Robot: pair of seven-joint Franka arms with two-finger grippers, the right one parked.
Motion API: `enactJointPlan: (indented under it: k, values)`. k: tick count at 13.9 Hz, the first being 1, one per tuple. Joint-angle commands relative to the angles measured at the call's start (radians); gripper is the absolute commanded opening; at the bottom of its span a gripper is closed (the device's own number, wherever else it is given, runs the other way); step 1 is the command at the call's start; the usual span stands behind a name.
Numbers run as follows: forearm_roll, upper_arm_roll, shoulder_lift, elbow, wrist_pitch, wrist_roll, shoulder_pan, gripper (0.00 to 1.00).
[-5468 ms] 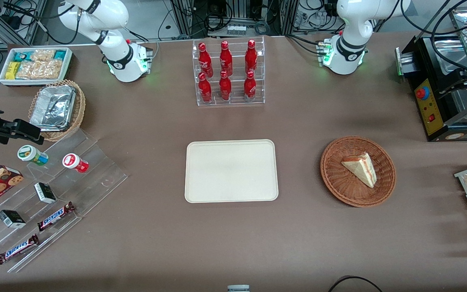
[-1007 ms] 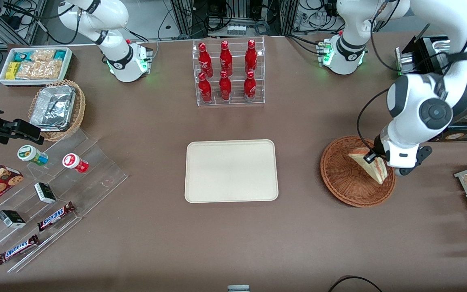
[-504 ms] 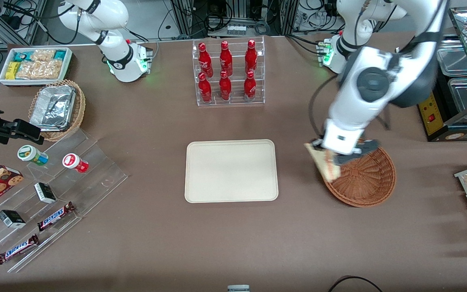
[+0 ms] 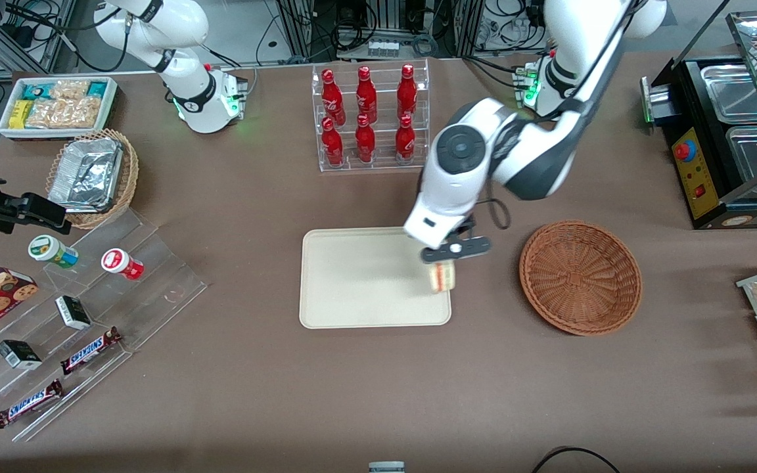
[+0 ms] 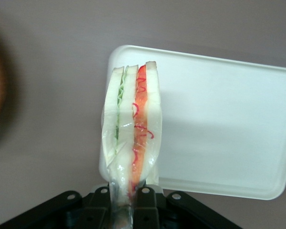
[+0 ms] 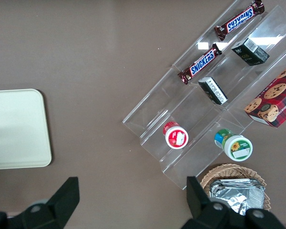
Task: Place sandwich from basket to tray
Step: 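Lift the sandwich and carry it over the white tray, then lower the sandwich onto the tray and open the left gripper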
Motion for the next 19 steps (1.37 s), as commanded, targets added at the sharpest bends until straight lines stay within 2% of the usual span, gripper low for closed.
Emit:
enactJointPlan:
  k: [1, 6, 12, 15, 16, 17, 18, 19]
  values:
    - [0.051, 0.007, 0.087, 0.059, 0.051, -0.015, -0.075, 0.00]
    - [0.134, 0.007, 0.221, 0.139, 0.137, -0.035, -0.146, 0.00]
    - [0.149, 0.023, 0.298, 0.179, 0.173, -0.054, -0.174, 0.00]
    - [0.213, 0.023, 0.353, 0.221, 0.174, -0.111, -0.174, 0.00]
    - [0.224, 0.023, 0.365, 0.230, 0.174, -0.123, -0.174, 0.13]
    - [0.226, 0.023, 0.368, 0.233, 0.174, -0.127, -0.175, 0.50]
    - [0.226, 0.023, 0.367, 0.231, 0.174, -0.125, -0.174, 0.76]
    - [0.226, 0.021, 0.364, 0.234, 0.174, -0.122, -0.174, 0.98]
